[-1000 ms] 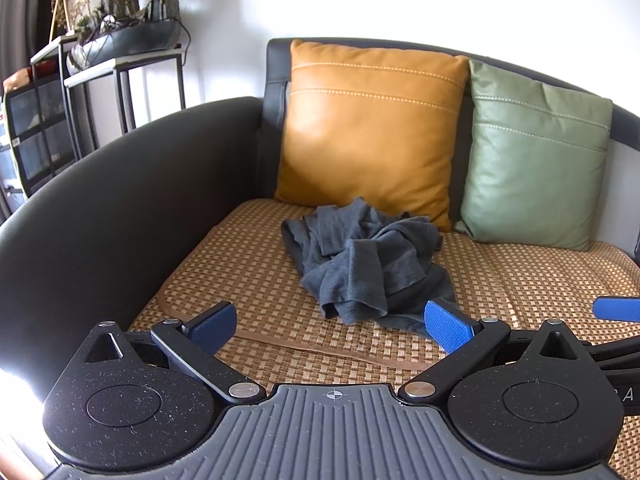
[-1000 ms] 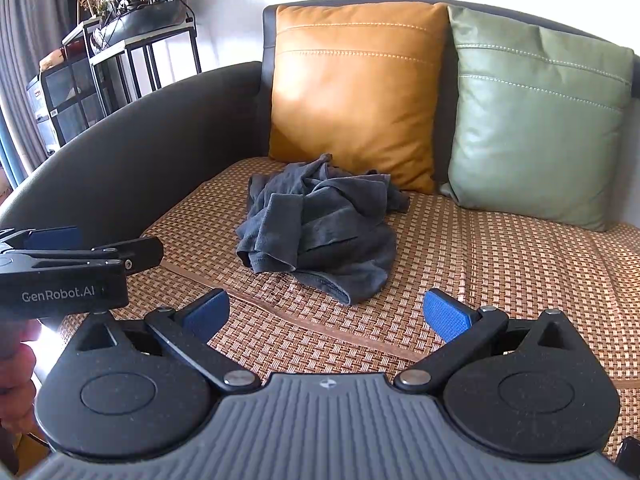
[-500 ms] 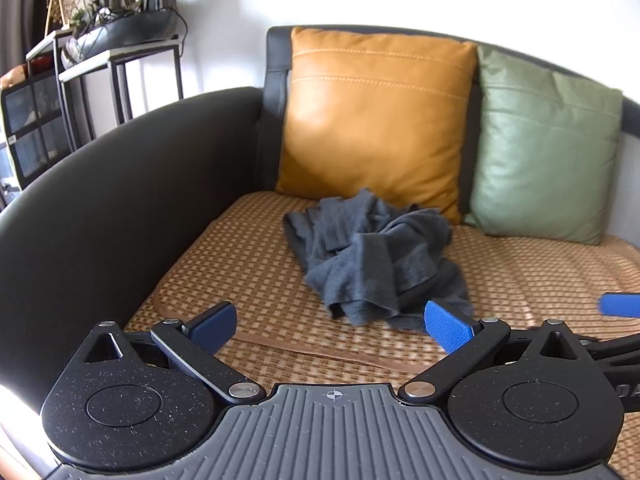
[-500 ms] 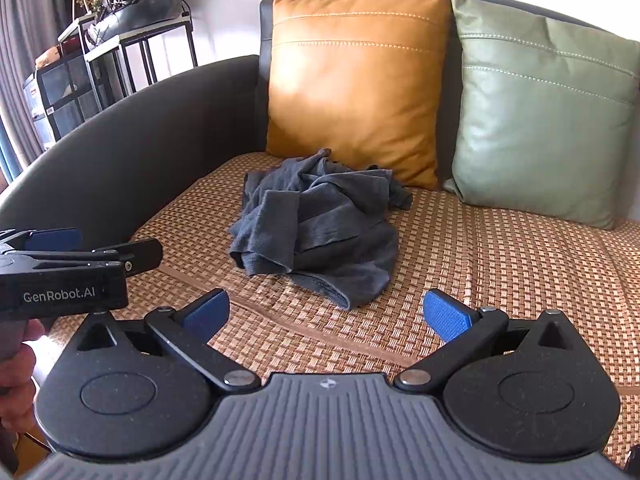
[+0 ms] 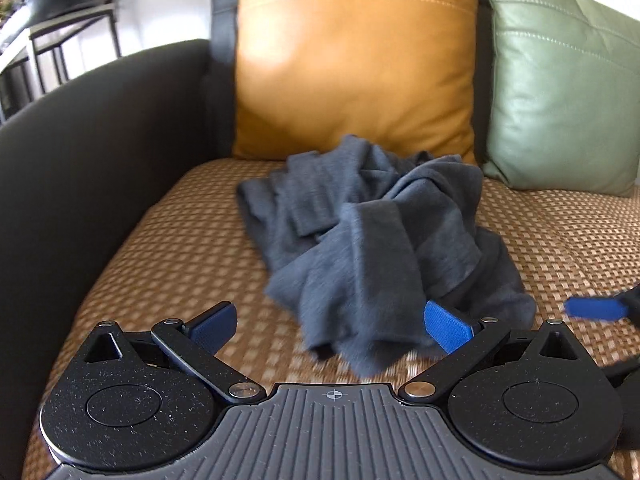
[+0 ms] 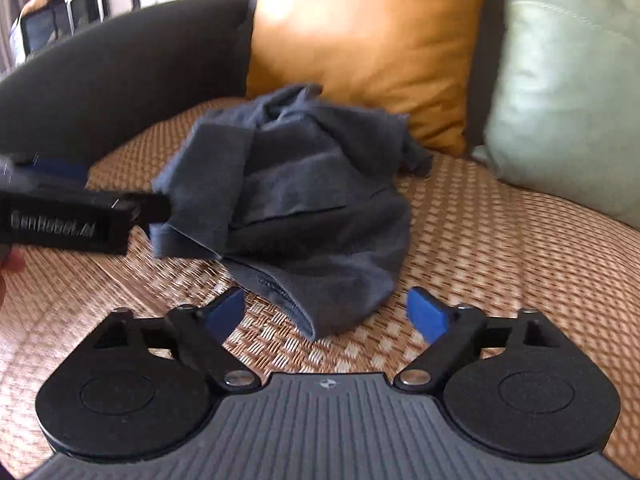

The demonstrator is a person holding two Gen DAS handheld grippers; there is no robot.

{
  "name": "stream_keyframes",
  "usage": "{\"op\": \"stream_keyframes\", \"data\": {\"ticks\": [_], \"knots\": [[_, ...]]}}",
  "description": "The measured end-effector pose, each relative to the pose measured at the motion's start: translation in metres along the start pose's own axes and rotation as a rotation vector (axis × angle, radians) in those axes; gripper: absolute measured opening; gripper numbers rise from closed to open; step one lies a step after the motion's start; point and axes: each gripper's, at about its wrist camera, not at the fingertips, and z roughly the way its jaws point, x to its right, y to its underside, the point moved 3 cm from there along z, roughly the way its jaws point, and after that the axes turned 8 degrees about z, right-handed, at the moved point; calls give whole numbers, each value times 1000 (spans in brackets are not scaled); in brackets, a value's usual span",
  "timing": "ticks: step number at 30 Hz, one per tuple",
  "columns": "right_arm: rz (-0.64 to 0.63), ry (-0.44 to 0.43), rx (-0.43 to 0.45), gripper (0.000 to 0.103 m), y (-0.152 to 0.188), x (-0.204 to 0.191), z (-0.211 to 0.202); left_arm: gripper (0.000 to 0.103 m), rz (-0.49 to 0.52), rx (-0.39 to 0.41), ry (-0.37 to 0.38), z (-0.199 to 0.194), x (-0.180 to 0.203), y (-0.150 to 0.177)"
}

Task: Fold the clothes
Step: 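Grasp the grey shirt with the left gripper while the right gripper grasps it too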

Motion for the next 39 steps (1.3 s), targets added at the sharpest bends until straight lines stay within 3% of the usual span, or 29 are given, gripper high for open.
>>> {"op": "stream_keyframes", "data": {"ticks": [4, 5, 7, 8, 9, 10, 11, 16, 23, 27, 32, 35, 39], "knots": [[-41, -52, -37, 70, 3, -2, 31, 96, -9, -19, 60, 25, 5, -5], [-43, -60, -41, 68, 3, -2, 37, 87, -11, -22, 77, 31, 6, -5], [-53, -65, -33, 61, 4, -4, 45, 59, -8, -29, 109, 40, 8, -6], [-67, -63, -19, 57, 4, -5, 46, 34, -18, -39, 123, 43, 6, -5], [-75, -59, -11, 45, 4, -6, 46, 20, -40, -42, 123, 42, 2, -4], [-74, -61, -14, 25, 3, -5, 44, 15, -63, -45, 123, 40, -2, -3], [-72, -62, -17, 13, 3, -5, 43, 12, -86, -43, 122, 36, -7, -3], [-80, -70, 74, 9, -9, 0, -16, 9, -173, 76, 85, -36, -43, -21], [-44, -106, 289, 8, -37, 14, -176, 8, -261, 291, -18, -174, -87, -56], [-17, -84, 423, 8, -49, 30, -266, 9, -292, 352, -75, -233, -103, -66], [26, -24, 481, 8, -45, 63, -312, 9, -312, 375, -150, -272, -120, -67], [52, 13, 515, 8, -43, 83, -339, 9, -322, 368, -210, -274, -136, -64], [99, 53, 533, 8, -32, 111, -364, 9, -356, 257, -274, -239, -159, -39]]}}
